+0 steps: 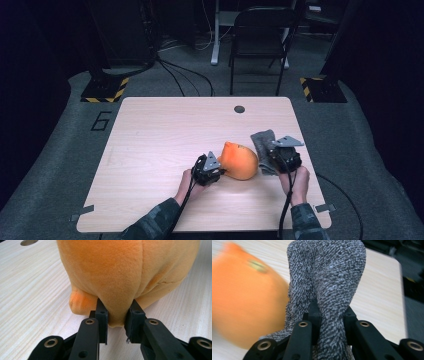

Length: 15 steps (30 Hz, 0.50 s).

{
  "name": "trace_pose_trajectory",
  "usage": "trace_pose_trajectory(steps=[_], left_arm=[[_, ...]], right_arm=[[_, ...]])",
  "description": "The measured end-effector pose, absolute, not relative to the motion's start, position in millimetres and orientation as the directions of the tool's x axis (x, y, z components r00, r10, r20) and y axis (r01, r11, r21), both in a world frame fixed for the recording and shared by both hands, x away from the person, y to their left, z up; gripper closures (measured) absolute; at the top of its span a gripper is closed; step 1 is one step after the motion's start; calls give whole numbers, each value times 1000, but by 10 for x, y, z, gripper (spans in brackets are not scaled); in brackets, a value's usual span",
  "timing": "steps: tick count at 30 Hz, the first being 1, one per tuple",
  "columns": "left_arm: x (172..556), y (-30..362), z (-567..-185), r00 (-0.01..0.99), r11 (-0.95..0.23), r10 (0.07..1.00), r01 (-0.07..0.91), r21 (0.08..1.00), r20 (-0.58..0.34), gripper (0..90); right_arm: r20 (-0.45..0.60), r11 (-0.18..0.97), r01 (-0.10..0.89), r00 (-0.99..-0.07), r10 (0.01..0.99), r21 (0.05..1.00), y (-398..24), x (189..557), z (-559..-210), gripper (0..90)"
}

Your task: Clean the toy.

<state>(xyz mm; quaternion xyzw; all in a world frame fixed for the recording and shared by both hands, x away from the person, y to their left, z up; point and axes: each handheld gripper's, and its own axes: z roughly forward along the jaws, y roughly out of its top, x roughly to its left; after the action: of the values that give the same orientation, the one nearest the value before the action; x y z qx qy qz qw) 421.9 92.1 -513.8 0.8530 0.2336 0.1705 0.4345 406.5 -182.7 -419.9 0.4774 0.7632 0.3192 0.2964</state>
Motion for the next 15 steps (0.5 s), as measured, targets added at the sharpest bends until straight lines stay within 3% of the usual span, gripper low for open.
trace_pose_trajectory(steps=[5,12,15], left_arm=[[4211,922,-5151,833,-498,545,226,837,99,761],[4195,928,-5150,829,-472,550,212,856,98,792],[4179,949,-5128,827,-420,559,224,879,57,800]], right_arm=[[-90,278,638,-311,946,718,-2056,4175,-4464,760],[-87,271,653,-300,950,707,-2101,4207,-4506,758],[-88,266,653,-292,952,709,-2118,4207,-4499,758]])
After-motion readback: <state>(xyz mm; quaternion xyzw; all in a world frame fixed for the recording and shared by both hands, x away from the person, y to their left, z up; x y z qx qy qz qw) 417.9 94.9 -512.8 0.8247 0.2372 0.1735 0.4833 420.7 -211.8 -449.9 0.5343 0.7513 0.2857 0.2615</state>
